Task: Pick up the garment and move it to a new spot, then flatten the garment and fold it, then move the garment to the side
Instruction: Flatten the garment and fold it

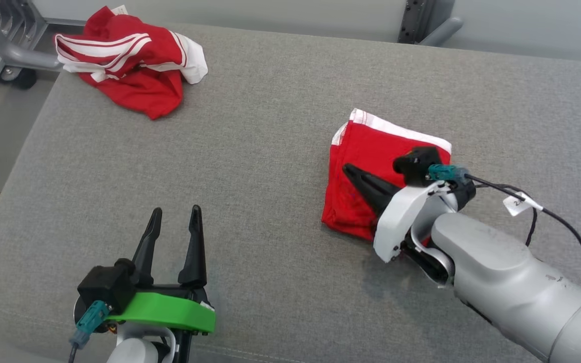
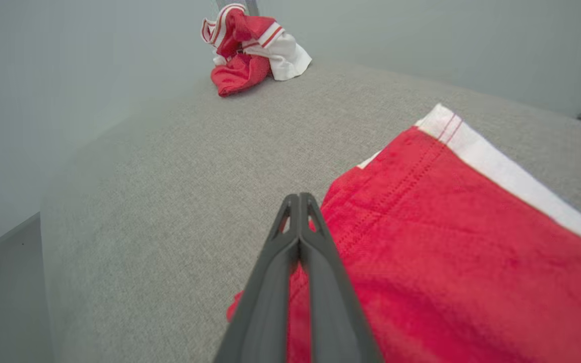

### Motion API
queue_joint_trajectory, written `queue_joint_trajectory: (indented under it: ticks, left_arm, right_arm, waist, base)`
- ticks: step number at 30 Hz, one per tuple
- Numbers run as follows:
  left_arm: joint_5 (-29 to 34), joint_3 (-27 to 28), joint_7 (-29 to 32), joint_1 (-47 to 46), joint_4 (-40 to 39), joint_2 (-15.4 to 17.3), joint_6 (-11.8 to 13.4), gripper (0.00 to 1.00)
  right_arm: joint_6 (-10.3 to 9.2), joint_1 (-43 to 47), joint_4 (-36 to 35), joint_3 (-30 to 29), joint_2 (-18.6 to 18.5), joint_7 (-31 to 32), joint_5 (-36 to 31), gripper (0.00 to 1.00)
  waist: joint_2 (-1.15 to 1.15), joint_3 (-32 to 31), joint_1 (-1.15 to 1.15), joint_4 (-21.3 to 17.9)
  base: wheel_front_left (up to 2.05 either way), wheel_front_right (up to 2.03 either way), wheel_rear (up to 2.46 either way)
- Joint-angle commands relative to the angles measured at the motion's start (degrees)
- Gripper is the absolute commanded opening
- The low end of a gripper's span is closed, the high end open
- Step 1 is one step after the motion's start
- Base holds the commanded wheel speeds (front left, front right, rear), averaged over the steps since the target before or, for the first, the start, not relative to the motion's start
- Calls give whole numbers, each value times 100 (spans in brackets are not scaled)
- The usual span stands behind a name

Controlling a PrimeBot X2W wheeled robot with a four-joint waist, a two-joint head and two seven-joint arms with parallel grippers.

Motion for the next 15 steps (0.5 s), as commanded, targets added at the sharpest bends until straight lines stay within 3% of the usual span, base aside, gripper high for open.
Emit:
queue_joint_trajectory:
  ticks: [1, 3, 4, 5, 6, 15]
  left_arm:
    - [39, 17, -23, 7, -39, 26, 13, 100]
    - [61, 41, -26, 45, -58, 37, 5, 100]
    - [69, 54, -27, 49, -60, 43, -3, 100]
    - [88, 59, -28, 53, -60, 51, -7, 100]
    - [110, 68, -28, 58, -57, 61, -3, 100]
    - [172, 194, -25, 137, -96, 61, 52, 100]
  right_arm:
    - [-4, 105, -156, -409, -86, -13, -267, 14]
    - [-4, 338, -431, -1181, -122, -14, -764, 46]
    - [-4, 428, -525, -1450, -125, -15, -949, 78]
    - [-4, 530, -621, -1708, -121, -15, -1117, 94]
    - [-4, 645, -712, -1959, -112, -15, -1296, 100]
    - [-4, 1610, -1392, -3761, 99, -15, -2404, 100]
  waist:
    - [39, -103, 0, -154]
    - [39, -199, 0, -296]
    - [39, -232, 0, -345]
    - [39, -262, 0, -390]
    - [39, -292, 0, -435]
    - [39, -499, 0, -741]
  base:
    - [0, 0, 0]
    - [0, 0, 0]
    - [0, 0, 0]
    - [0, 0, 0]
    - [0, 0, 0]
    - [0, 0, 0]
